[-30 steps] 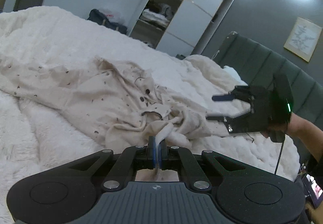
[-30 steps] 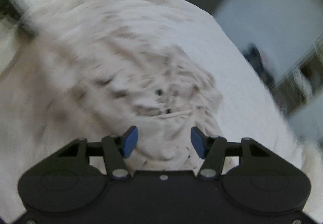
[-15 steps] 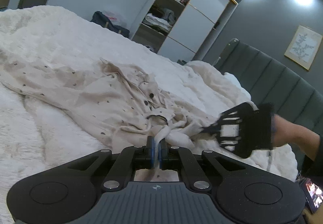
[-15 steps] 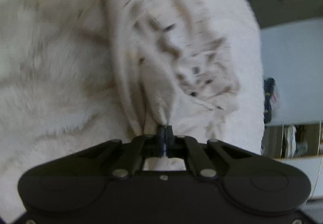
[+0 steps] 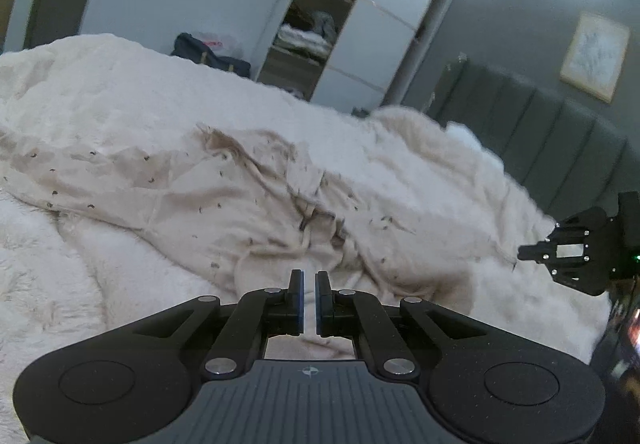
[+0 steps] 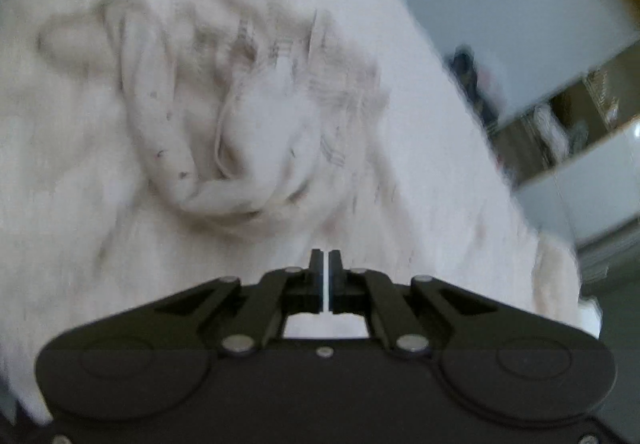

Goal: Fold clothes

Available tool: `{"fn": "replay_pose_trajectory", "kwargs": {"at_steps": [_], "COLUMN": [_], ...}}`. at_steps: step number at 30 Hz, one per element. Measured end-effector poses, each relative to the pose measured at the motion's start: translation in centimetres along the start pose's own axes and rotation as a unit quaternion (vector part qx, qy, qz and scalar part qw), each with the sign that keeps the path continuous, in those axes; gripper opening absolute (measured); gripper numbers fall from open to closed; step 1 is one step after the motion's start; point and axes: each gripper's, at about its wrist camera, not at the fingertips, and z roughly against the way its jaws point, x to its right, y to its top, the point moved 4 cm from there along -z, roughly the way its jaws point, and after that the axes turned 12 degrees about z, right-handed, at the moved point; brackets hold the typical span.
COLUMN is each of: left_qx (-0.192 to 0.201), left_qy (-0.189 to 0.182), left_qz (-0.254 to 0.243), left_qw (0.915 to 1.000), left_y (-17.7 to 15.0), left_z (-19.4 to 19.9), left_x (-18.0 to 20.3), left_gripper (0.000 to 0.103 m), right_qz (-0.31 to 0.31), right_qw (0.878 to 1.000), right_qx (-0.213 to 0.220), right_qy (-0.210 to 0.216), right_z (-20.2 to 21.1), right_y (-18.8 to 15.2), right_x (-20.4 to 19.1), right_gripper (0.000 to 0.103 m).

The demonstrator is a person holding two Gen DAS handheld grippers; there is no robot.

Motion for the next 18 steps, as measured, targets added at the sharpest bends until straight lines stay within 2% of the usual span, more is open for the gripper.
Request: {"fn": "replay_pose_trajectory", "kwargs": {"at_steps": [1,2,3,5,7,12,15,17,18], "left_qx": [-0.005,-0.009,-0.012,-0.011,-0.017,-0.045,-0.066,-0.091,-0.097], "left_qy": [0.003,0.007,0.014,0.031,0.035,0.034,0.034,0.061,0.076], "left_qz": [-0.006,-0.012,-0.021,-0.061,-0.091,-0.176,-0.207,-0.219,-0.219], "left_qw": [1.0000,0.9999,0.9996,0.9976,0.9951,0.9827,0.9756,0.9696,0.9679], "left_y": [-0.2,-0.3,-0.4,-0.4,-0.6,-1.9,-2.8,-3.6,-3.8], "left_z": [-0.2,-0.5,-0.9,-2.0,-2.8,-5.4,-6.7,-7.9,-8.3], "left_x": [0.1,0.1,0.2,0.8,1.2,2.7,3.1,2.4,2.0], "left_gripper": [0.007,0.018,0.030,0.040,0.041,0.043,0.043,0.043,0.043], "right_qz": [-0.013,-0.026,-0.035,-0.035,-0.042,-0.088,-0.101,-0.110,-0.121], "right_qw": [1.000,0.999,0.999,0.997,0.996,0.992,0.992,0.993,0.991], "right_qx": [0.009,0.018,0.027,0.060,0.076,0.081,0.057,0.025,0.011], "right_qy": [0.004,0.009,0.013,0.024,0.029,0.043,0.047,0.040,0.047], "right_z": [0.1,0.1,0.2,0.1,-0.6,-5.2,-9.0,-11.7,-12.5], "right_y": [0.3,0.5,0.9,3.7,6.6,12.6,14.8,15.3,15.0], "right_x": [-0.3,-0.7,-1.0,-1.7,-2.1,-2.4,-2.9,-3.1,-3.1], "right_gripper": [0.000,0.002,0.009,0.020,0.034,0.035,0.044,0.043,0.033]}}
